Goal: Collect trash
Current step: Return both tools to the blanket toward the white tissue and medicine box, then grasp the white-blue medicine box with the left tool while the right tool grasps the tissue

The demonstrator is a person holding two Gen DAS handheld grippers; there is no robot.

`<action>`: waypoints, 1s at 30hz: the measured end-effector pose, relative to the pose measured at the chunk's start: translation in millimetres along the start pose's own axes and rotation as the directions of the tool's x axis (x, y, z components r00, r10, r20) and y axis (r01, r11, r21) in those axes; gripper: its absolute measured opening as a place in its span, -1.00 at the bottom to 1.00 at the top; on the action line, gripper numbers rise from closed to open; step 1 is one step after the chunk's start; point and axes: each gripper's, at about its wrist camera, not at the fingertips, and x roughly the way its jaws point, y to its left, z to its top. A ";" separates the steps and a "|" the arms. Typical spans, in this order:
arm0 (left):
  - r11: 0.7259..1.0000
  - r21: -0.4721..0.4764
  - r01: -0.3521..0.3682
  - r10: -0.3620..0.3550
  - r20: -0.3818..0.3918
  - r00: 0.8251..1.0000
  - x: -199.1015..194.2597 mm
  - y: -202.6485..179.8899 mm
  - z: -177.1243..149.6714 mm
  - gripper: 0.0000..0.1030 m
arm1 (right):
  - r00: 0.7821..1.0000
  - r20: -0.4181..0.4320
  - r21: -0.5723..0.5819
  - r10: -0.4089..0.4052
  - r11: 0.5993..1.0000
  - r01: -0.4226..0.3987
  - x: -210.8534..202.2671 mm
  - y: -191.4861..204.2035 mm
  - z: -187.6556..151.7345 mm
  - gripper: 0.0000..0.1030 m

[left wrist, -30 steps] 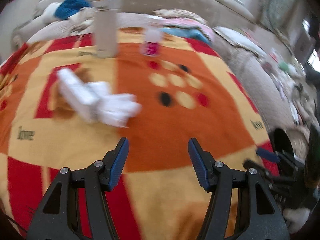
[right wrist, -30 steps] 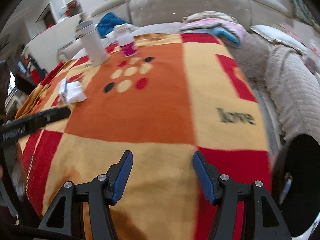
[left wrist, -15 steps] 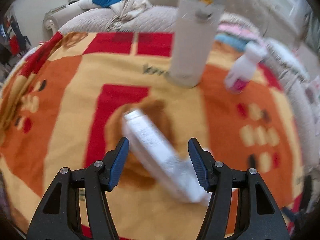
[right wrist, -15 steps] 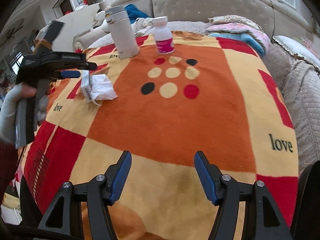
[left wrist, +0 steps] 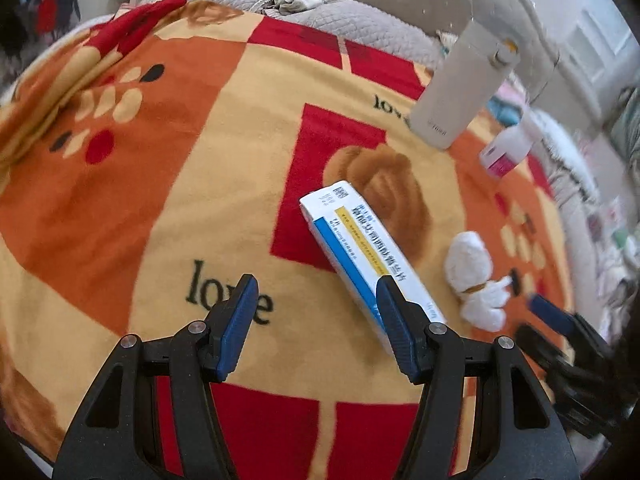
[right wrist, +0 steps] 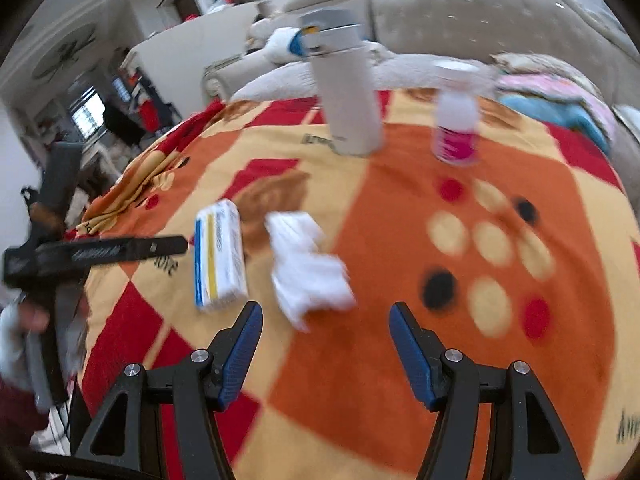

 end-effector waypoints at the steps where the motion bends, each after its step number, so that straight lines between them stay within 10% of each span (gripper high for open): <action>1: 1.000 -0.012 0.016 -0.016 0.006 1.000 -2.5 0.1 -0.6 0.17 | 1.000 -0.009 -0.018 0.000 1.000 0.000 11.0 5.3 8.5 0.23; 4: 0.997 -0.055 0.050 -0.049 0.016 0.999 -5.3 0.0 -0.3 0.17 | 0.999 -0.050 -0.040 -0.012 0.999 0.010 44.2 12.5 24.2 0.15; 5: 0.995 -0.076 0.066 -0.065 0.019 0.998 -4.8 0.3 -0.9 0.17 | 0.998 -0.061 -0.042 -0.021 0.999 0.019 52.4 11.9 26.1 -0.22; 8: 0.991 -0.101 0.085 -0.084 0.017 0.996 1.4 -4.3 1.0 0.21 | 0.998 -0.062 -0.016 -0.007 1.000 0.006 60.1 7.0 24.3 -0.45; 22: 1.000 -0.025 -0.008 0.010 0.061 0.998 45.4 -60.8 -8.9 0.29 | 0.997 0.036 0.042 -0.062 0.997 0.061 -33.7 -27.4 -28.1 -0.46; 24: 1.000 -0.006 0.018 -0.018 0.059 0.998 40.9 -62.3 -11.9 -0.05 | 0.997 0.039 0.049 -0.069 0.997 0.068 -42.1 -31.1 -35.1 -0.46; 30: 0.994 0.075 0.077 -0.079 0.025 0.997 24.7 -80.4 -36.2 -0.15 | 0.995 0.055 0.070 -0.089 0.994 0.085 -64.0 -37.3 -55.2 -0.46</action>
